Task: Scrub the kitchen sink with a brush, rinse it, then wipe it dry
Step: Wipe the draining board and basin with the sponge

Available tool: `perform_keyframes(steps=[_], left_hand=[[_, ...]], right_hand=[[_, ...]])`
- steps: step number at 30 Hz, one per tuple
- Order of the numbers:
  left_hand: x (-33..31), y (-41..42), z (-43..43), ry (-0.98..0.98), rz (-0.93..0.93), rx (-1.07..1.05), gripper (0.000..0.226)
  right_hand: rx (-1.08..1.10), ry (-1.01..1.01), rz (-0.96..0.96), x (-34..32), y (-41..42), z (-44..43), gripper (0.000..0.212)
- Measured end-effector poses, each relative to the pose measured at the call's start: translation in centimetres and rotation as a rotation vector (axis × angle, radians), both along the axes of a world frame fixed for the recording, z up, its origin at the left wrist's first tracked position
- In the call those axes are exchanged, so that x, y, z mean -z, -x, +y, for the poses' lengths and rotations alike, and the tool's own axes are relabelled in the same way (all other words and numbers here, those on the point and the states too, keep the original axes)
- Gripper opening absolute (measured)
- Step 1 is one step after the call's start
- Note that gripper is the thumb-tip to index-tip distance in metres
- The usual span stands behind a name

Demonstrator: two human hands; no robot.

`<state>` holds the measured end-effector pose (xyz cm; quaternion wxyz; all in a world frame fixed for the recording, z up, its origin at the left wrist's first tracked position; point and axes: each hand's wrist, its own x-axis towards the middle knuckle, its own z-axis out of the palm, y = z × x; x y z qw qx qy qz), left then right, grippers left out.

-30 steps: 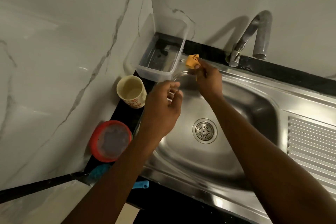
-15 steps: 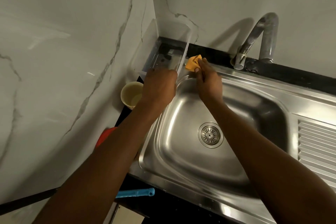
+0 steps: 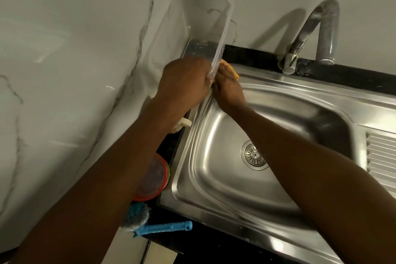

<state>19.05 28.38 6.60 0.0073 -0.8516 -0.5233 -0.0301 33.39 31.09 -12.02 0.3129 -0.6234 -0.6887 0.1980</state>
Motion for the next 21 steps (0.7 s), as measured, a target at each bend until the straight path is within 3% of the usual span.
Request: perform_keyframes(steps=[8, 14, 21], left_hand=[[1.1, 0.6, 0.5, 0.168, 0.019, -0.040, 0.028], [1.6, 0.9, 0.5, 0.099, -0.013, 0.006, 0.013], [2.4, 0.3, 1.0, 0.122, -0.019, 0.011, 0.016]], right_hand=[[-0.147, -0.035, 0.054, 0.8, 2.0, -5.3, 0.034], [-0.169, -0.017, 0.154, 1.6, 3.7, -12.0, 0.053], [-0.383, 0.062, 0.220, 0.7, 2.9, -17.5, 0.040]])
